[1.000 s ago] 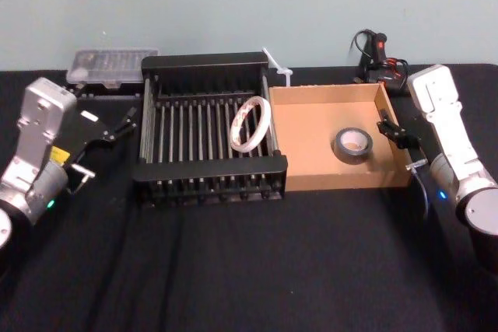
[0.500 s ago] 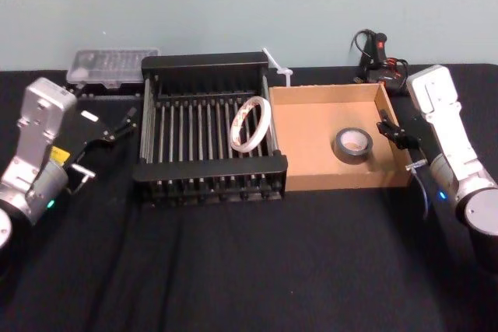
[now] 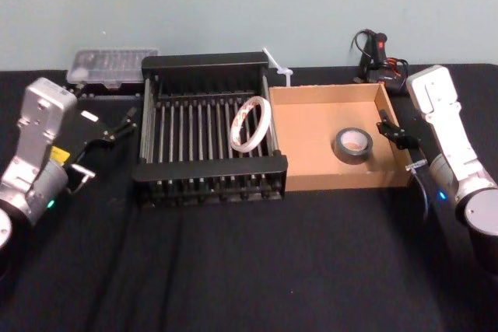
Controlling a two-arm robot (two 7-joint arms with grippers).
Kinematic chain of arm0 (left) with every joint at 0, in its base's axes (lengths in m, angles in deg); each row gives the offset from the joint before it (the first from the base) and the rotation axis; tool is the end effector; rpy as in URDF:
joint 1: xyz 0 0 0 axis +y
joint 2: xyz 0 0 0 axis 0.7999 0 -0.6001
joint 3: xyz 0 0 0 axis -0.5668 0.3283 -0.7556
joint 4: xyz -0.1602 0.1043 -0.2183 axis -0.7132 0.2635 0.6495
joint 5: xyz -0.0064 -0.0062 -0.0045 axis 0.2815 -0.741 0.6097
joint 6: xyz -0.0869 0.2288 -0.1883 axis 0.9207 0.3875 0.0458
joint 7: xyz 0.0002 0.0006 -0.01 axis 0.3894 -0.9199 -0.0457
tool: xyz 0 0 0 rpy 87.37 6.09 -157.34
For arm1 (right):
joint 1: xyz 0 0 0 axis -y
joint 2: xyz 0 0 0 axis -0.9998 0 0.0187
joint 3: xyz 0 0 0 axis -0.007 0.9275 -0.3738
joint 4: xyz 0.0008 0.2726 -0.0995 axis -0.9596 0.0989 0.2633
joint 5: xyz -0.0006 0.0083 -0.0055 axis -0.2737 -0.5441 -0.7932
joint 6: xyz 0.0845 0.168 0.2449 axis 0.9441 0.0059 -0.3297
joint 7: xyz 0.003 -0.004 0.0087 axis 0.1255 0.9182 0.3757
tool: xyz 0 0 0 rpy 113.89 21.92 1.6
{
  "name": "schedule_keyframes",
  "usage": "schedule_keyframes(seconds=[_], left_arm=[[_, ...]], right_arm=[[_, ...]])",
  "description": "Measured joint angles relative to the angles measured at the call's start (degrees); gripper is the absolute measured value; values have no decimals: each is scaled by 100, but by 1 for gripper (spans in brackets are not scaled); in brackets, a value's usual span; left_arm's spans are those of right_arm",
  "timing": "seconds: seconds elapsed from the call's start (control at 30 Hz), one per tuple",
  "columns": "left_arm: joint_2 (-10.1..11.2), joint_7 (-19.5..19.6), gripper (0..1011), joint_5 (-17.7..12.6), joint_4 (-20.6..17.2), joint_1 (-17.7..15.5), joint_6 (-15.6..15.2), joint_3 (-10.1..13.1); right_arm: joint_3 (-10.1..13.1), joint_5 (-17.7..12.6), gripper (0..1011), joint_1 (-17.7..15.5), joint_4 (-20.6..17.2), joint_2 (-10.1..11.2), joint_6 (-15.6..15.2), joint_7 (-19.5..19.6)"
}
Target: Pick up the white tape and place it into the black box , Pick up the silver tape and place it into the brown box.
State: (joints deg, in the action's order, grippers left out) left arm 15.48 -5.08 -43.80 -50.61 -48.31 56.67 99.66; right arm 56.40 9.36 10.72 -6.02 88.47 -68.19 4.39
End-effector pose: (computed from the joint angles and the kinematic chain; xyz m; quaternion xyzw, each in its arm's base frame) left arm 0.3581 0.0827 -0.3023 0.1416 -0.1325 0.5799 0.7913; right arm 0.3635 -0.0212 -0.2924 -0.2196 -0.1072 -0.6518 0.7179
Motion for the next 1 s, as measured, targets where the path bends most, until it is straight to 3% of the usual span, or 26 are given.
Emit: schedule_keyframes(seconds=[1.0], left_arm=[[0, 0, 1001, 0, 0, 0, 0, 1]], right_arm=[[1, 0, 1002, 0, 0, 0, -1, 0]])
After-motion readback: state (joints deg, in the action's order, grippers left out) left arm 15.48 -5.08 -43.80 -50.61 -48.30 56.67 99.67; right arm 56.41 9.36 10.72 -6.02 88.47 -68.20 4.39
